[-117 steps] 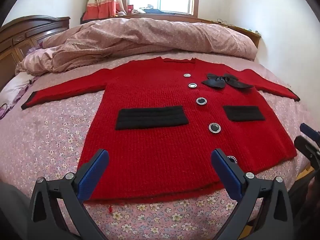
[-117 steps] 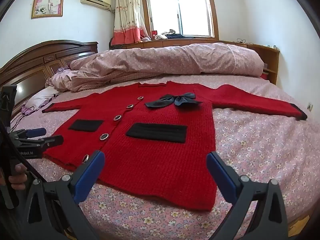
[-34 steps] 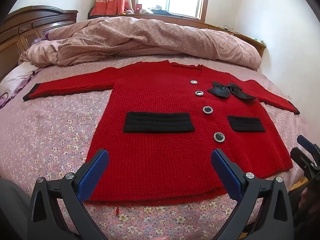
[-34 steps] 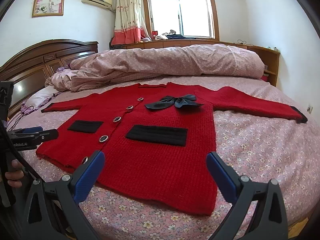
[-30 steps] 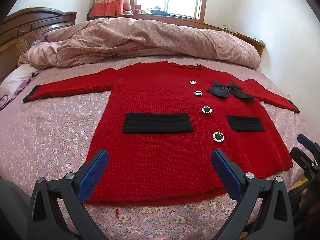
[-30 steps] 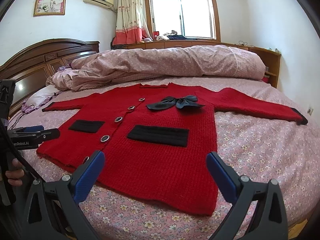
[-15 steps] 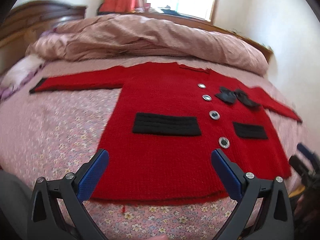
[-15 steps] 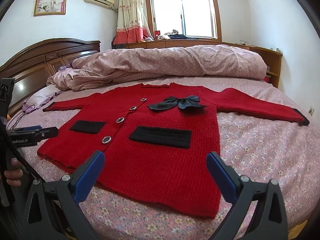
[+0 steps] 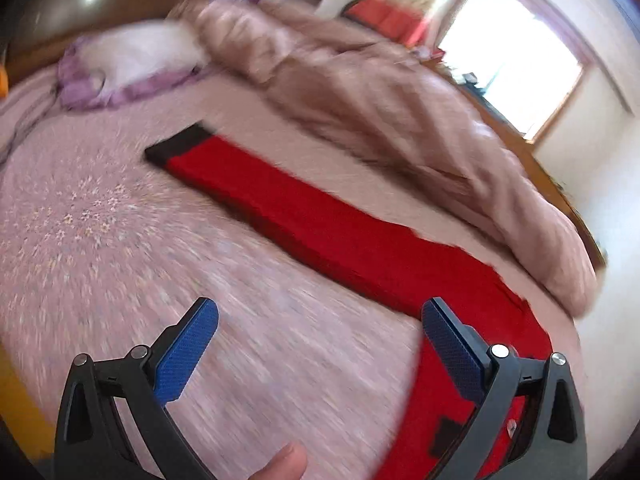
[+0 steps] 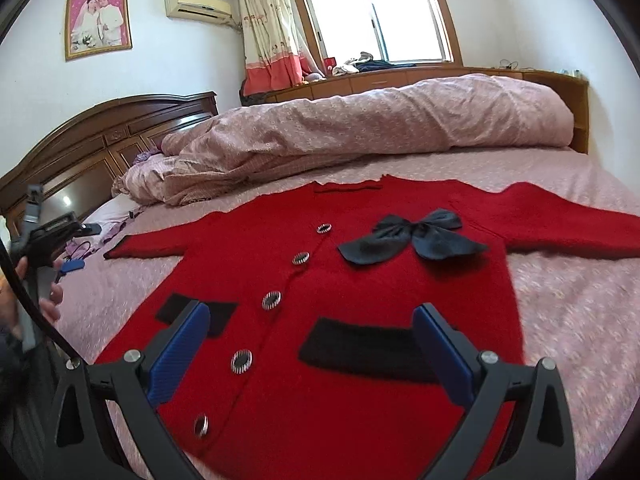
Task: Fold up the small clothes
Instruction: 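Grasp the black sleeve cuff with the left tool and fold it across the body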
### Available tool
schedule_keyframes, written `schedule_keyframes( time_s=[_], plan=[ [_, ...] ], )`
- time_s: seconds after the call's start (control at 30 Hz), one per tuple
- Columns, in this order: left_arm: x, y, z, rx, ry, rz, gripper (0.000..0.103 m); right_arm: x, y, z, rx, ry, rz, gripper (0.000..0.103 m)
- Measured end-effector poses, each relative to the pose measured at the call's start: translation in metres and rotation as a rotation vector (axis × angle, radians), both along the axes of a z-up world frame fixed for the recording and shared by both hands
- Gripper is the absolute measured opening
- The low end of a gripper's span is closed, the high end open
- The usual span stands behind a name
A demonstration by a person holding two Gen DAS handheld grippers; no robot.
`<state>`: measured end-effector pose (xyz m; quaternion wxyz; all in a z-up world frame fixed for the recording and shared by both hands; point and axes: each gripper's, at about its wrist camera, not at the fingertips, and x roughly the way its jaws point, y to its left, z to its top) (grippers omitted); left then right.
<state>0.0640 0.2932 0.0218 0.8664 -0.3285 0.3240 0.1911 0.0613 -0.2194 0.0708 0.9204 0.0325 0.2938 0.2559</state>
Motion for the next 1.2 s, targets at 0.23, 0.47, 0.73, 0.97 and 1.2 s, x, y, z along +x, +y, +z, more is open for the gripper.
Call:
schedule_keyframes(
  time_s=[0.23, 0.47, 0.73, 0.97, 1.2],
  plan=[
    [0.007, 0.14, -0.077, -0.579, -0.159, 0.221, 0.099, 0.038, 0.012, 0.002, -0.034, -0.029, -0.009, 0.103],
    [0.019, 0.173, -0.089, -0.591, -0.257, 0.25, 0.099, 0.052, 0.003, 0.002, 0.045, 0.014, -0.016, 0.103],
    [0.053, 0.175, -0.084, -0.472, -0.24, 0.154, 0.093, 0.048, 0.0, 0.002, 0.005, 0.002, -0.018, 0.103],
    [0.056, 0.185, -0.088, -0.471, -0.26, 0.159, 0.077, 0.052, -0.001, -0.006, 0.022, 0.033, -0.019, 0.103],
    [0.045, 0.205, -0.114, -0.522, -0.248, 0.255, 0.003, 0.048, 0.01, -0.01, -0.01, 0.029, 0.017, 0.103]
  ],
)
